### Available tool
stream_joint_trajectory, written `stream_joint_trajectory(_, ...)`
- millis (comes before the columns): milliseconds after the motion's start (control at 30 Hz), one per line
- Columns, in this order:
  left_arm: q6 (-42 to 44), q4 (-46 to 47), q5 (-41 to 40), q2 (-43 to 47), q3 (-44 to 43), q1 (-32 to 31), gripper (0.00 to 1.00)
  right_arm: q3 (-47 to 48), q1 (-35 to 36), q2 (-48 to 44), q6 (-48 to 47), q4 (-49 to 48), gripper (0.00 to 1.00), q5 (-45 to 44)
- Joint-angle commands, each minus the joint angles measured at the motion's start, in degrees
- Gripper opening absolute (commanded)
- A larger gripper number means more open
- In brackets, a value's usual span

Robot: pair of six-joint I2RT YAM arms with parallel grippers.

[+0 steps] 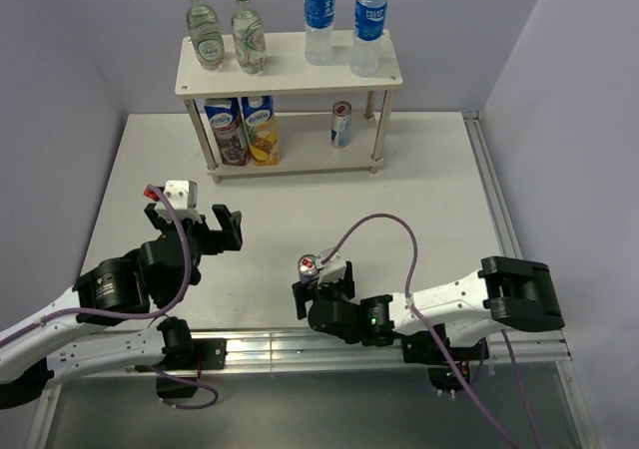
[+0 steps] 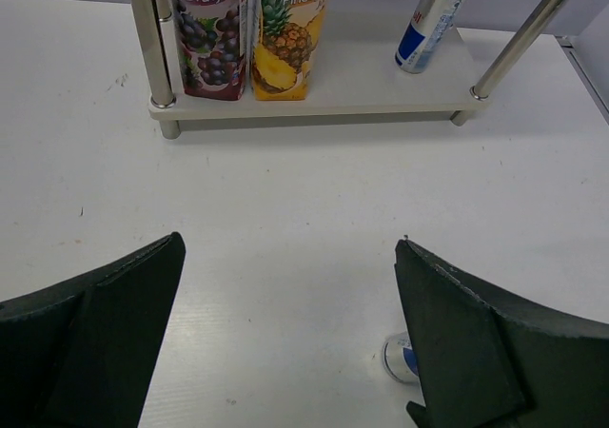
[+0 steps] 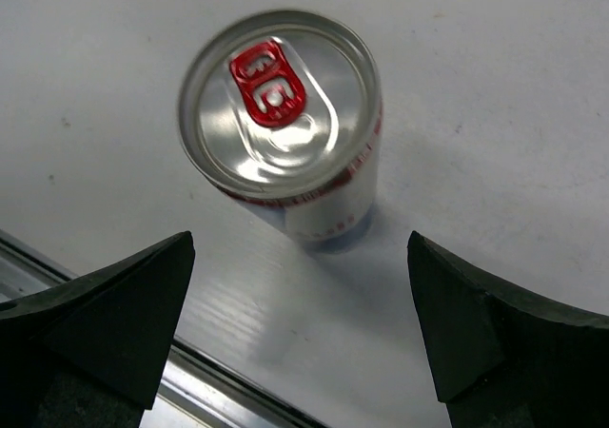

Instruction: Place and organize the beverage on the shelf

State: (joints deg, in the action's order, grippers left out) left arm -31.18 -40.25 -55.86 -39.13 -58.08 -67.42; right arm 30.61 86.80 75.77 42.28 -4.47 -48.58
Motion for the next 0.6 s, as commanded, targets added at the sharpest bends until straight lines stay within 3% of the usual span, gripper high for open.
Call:
stream_joint_trajectory(0, -0.5, 0.7, -0.6, 0.2, -1.1, 0.0, 0.99, 3.5, -1.7, 4.3, -4.6, -9.8, 1.00, -4.3)
stream_joint_trajectory(233, -0.4, 1.0, -0.1, 0.5, -1.2, 0.0, 0.99, 7.0, -7.0, 11.9, -10.7, -17.8, 1.00, -2.7)
stream_joint_trajectory(300, -0.3, 1.0, 0.0, 0.7, -1.0, 0.0, 0.99, 7.3, -8.9, 14.0, -10.6, -19.9, 0.96, -4.4)
stream_joint_trajectory(333, -0.2, 1.1, 0.0, 0.8, -1.1, 0.0, 0.99, 7.9, -9.4, 14.8, -10.7, -20.4, 0.91, -5.2)
stream_joint_trajectory(400, -0.2, 1.1, 0.2, 0.9, -1.1, -0.1, 0.99, 8.2, -10.6, 17.5, -11.3, -22.8, 0.69, -7.8)
stream_joint_trajectory(467, -0.1, 1.1, 0.3, 1.0, -1.1, -0.1, 0.99, 9.4, -11.5, 19.8, -11.7, -23.8, 0.36, -9.2)
stream_joint_trajectory(567, -0.1, 1.1, 0.3, 1.2, -1.1, -0.1, 0.99, 11.0, -13.4, 21.1, -12.8, -24.8, 0.24, -10.6)
